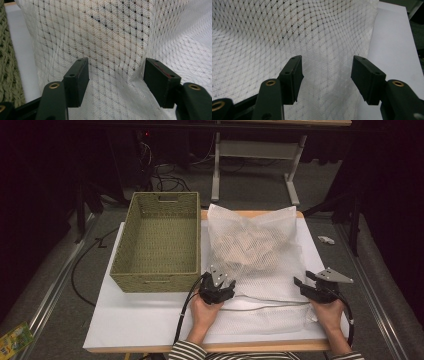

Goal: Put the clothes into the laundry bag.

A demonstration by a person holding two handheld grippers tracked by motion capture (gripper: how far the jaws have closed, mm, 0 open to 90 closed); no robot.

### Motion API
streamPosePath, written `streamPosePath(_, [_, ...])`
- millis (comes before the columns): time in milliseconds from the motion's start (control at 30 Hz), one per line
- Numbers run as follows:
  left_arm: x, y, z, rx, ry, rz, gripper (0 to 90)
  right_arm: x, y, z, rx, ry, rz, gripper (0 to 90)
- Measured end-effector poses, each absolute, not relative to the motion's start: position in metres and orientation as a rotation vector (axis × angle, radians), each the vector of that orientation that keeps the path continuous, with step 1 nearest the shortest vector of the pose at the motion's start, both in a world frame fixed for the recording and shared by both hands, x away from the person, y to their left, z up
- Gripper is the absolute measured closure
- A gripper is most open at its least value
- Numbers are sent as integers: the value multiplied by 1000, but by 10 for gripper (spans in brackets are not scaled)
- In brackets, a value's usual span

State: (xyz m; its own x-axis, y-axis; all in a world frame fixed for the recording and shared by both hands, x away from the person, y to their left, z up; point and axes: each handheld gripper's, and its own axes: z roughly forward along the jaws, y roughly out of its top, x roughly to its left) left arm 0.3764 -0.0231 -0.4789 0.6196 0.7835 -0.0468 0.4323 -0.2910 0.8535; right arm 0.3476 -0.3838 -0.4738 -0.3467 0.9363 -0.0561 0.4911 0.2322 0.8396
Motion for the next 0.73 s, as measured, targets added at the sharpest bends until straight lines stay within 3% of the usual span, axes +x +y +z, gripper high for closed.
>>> streamPosePath(733, [378,-23,-480,1951,989,460,340,347,-383,-474,1295,1927,992,371])
